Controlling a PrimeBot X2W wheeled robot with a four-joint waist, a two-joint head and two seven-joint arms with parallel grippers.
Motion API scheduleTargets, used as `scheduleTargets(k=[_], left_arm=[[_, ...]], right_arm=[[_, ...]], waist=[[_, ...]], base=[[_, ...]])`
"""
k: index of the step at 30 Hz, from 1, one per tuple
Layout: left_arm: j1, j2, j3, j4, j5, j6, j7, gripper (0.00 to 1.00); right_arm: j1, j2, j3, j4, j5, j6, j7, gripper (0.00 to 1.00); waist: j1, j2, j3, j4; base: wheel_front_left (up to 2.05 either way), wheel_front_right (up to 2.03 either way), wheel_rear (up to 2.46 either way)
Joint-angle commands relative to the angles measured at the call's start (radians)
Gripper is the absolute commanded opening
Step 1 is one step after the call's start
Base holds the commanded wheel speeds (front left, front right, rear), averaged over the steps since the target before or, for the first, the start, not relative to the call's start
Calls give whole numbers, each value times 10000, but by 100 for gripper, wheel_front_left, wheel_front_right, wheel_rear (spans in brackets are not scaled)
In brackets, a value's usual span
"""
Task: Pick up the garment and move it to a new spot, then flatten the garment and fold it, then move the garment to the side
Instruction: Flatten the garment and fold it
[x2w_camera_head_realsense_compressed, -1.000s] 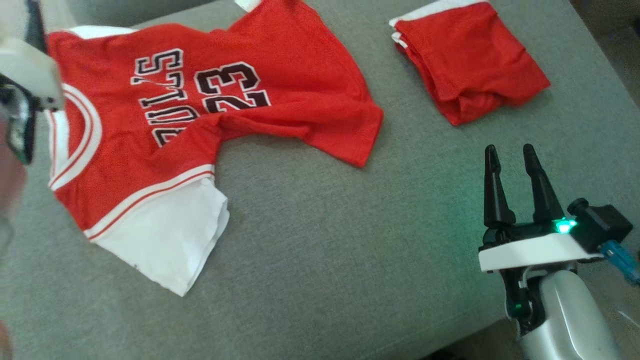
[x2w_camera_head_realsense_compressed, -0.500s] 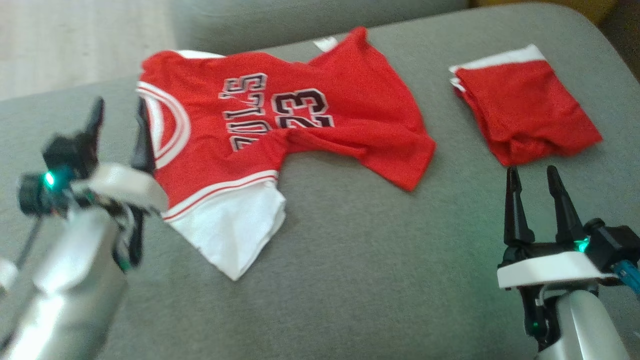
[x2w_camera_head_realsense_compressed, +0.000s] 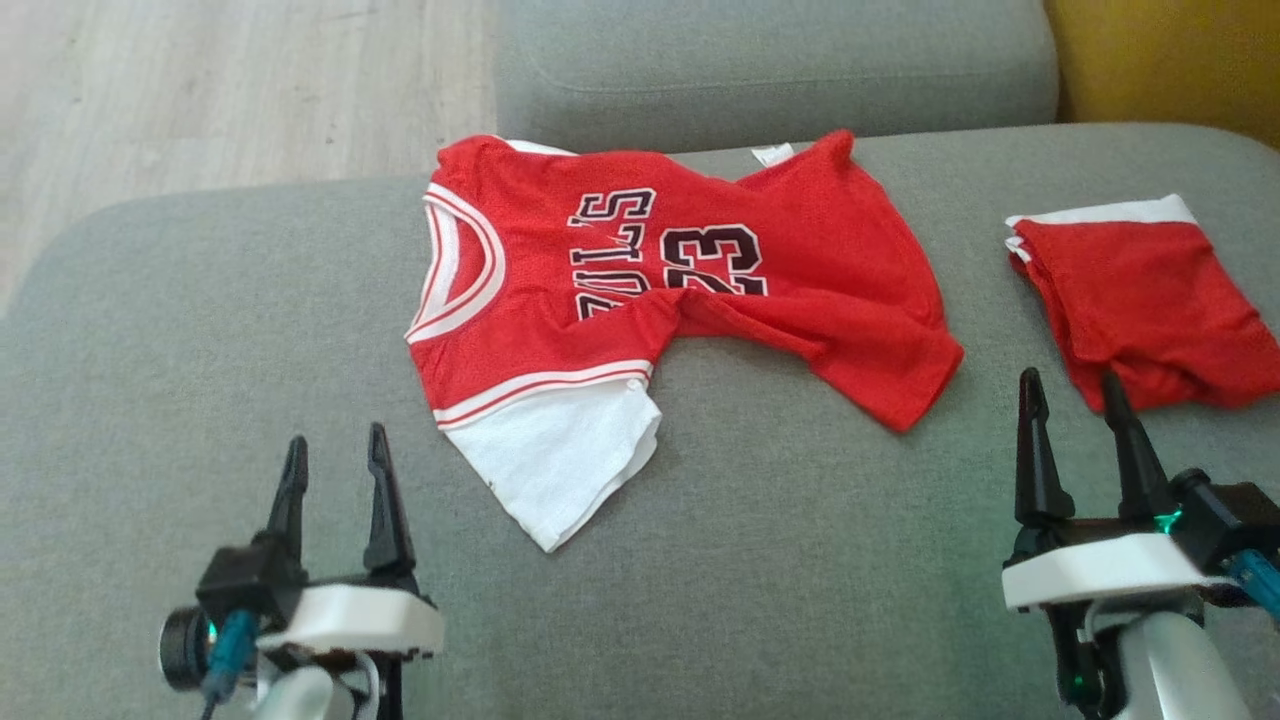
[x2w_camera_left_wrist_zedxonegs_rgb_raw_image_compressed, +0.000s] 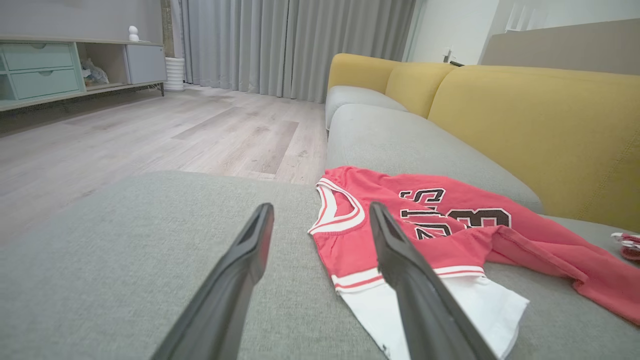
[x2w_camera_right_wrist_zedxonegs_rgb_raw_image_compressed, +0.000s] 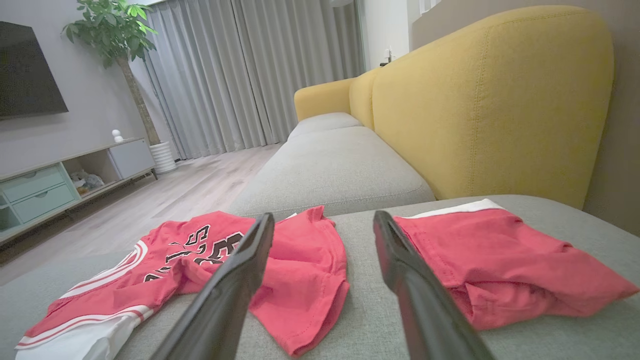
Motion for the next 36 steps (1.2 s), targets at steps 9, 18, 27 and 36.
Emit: scheduleTargets(k=[9,18,27,36], left_arm=[[-368,-298,471,98,416,-635,-58,100],[-495,-682,-218,1021,31,-1099,1139,100],[-531,-780,-566,1520,-291,-1296,2156,100],[-599,-811,-803,1814,-472,-1369,2846,100]], right_arm=[[-273,-50,384,-259,-54,-9,-109,100],[-335,-50,507,-239,36,-9,-109,100],[-393,-50,528,-237,109,-9,-109,100],[-487,-50,556,-240,182,-9,-109,100]], waist=[[2,-1,60,-139],[2,-1,302,-547],[2,-1,537,-936],[2,-1,712,-1164]], base=[[0,0,0],[0,0,0],[0,0,0],[0,0,0]])
